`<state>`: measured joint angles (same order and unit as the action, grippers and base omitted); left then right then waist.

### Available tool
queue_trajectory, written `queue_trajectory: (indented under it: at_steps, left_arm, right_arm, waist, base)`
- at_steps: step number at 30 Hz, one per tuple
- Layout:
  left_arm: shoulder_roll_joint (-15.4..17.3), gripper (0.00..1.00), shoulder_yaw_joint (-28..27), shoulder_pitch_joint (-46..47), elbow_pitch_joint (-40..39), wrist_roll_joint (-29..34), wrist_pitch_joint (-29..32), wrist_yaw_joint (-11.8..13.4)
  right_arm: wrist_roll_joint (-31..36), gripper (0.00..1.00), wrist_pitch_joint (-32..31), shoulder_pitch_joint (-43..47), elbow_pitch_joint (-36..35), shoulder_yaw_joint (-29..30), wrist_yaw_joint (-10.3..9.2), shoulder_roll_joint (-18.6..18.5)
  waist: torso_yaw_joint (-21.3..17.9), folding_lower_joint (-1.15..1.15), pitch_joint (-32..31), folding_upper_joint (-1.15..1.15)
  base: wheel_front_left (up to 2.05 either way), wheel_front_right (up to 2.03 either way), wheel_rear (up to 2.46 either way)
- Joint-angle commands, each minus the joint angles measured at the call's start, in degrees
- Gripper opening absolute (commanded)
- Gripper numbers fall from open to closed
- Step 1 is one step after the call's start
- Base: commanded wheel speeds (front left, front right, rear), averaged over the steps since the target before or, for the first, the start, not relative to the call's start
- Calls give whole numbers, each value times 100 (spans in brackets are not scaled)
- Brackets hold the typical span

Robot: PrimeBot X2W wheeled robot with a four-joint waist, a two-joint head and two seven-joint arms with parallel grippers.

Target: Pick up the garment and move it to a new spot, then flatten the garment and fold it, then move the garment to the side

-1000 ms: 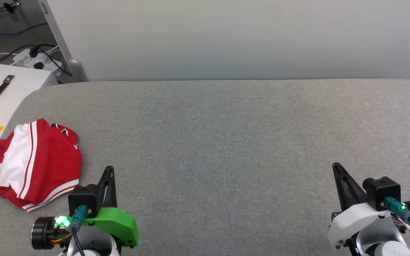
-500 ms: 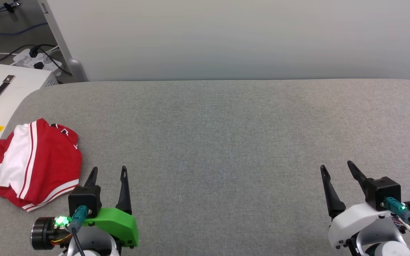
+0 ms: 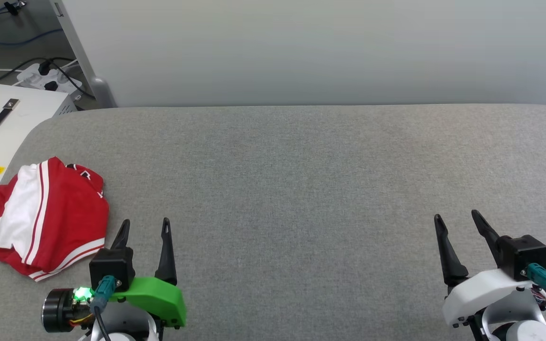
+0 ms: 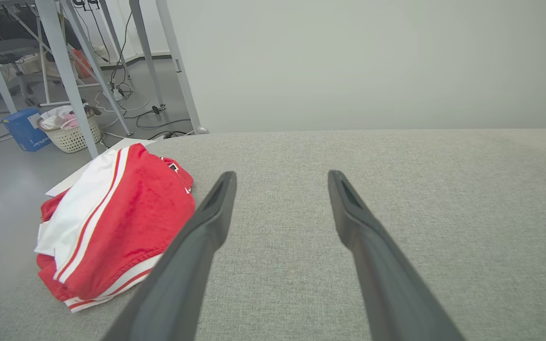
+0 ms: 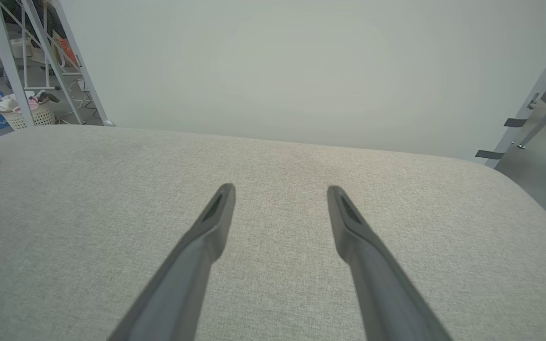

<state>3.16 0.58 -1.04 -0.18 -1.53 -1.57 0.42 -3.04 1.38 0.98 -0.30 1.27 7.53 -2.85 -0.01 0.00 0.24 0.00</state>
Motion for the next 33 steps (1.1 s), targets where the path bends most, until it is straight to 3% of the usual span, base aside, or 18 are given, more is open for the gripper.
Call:
queue_trajectory:
  at_steps: [1, 33]
  left_arm:
    - [-5, 100, 13, 50, -25, -22, -60, 52]
    - [-12, 100, 120, 101, -41, -210, -441, 153]
  right_arm:
    - [-94, 100, 82, 17, -54, 30, -1, 0]
    - [-561, 100, 462, 151, -193, 110, -2, -1]
  waist:
    - [0, 0, 1, 0]
    - [10, 0, 25, 0]
  base:
    - [0, 0, 0]
    - [0, 0, 0]
